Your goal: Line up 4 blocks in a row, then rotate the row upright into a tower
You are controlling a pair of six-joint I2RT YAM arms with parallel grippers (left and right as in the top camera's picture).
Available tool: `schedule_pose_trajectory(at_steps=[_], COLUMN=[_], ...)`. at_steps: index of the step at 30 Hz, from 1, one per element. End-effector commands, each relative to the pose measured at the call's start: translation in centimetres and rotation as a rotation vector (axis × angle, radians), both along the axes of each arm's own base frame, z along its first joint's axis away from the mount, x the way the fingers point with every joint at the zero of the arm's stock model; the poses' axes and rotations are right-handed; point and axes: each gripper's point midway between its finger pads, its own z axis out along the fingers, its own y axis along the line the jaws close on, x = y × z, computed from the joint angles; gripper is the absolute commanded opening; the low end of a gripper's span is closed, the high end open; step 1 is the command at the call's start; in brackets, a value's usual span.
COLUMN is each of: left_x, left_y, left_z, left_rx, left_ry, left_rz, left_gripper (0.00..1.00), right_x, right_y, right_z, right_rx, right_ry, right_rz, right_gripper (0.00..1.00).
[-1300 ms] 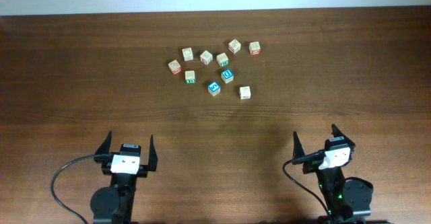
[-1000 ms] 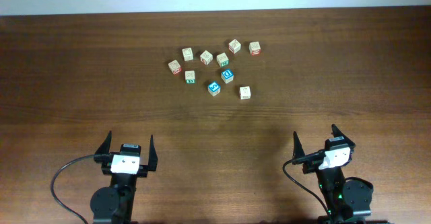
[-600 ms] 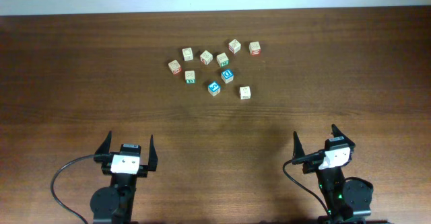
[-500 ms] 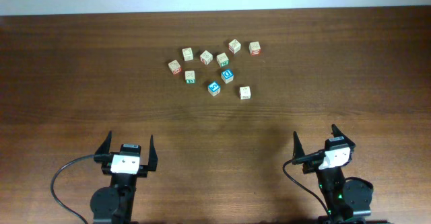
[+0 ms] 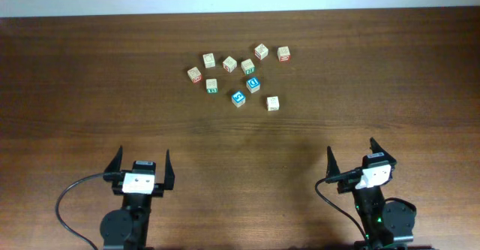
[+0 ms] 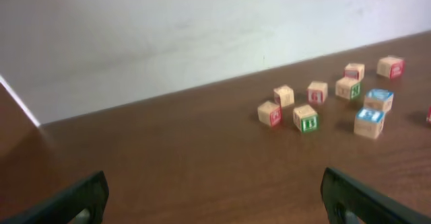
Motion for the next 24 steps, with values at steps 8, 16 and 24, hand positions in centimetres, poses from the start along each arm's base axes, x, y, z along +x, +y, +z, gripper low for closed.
schedule_pose_trajectory(at_steps=[8, 16, 24], left_x=[-0.2, 6.9, 16.1], left_y=[-0.3, -2.3, -4.6], left_z=[7.1, 13.6, 11.9], left_rx=[0.013, 0.006, -0.054], left_ry=[-0.113, 0.078, 0.540], left_rz=[-0.017, -0.130, -0.250], left_gripper=[0.99, 0.99, 0.99], right_x=[-2.0, -0.9, 8.2], right_y=[0.0, 0.5, 3.0], right_z=[9.0, 15.0, 15.0], right_rx=[0.012, 0.004, 0.022], right_ry=[-0.162, -0.072, 0.254], right_rz=[0.006, 0.032, 0.164], right_gripper=[0.98, 0.98, 0.98])
